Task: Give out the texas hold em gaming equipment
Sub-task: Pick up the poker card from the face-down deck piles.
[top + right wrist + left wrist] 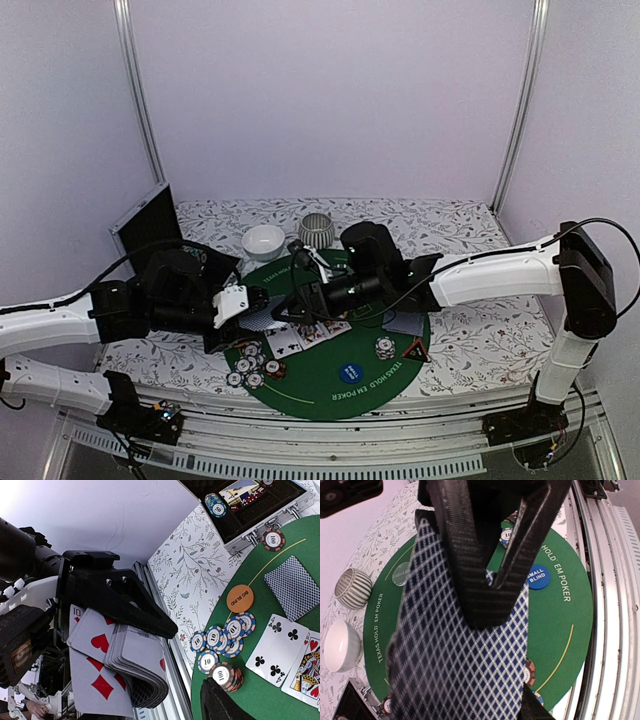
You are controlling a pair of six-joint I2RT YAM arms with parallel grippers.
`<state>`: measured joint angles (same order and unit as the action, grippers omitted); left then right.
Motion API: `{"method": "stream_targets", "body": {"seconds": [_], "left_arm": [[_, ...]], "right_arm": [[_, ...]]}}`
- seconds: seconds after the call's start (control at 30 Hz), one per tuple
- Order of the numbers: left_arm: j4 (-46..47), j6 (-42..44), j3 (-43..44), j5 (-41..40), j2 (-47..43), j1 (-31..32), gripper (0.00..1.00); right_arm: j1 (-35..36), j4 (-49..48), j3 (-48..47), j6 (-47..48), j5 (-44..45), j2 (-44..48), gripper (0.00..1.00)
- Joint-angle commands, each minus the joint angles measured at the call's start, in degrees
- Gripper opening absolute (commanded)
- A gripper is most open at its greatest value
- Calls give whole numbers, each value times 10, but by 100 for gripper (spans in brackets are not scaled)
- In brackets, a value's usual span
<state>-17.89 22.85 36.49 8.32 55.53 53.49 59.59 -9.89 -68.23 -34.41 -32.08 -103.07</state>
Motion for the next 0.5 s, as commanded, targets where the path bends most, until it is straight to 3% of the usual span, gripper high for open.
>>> {"method": "stream_targets", "body": {"seconds": [0.0,0.47], "left_arm": [[11,-2,16,6,-2,2,29],[11,-3,16,6,-2,2,29]], "right_arm": [[-5,15,-6,11,0,17,54],[-4,36,-24,48,8,49,61]]}}
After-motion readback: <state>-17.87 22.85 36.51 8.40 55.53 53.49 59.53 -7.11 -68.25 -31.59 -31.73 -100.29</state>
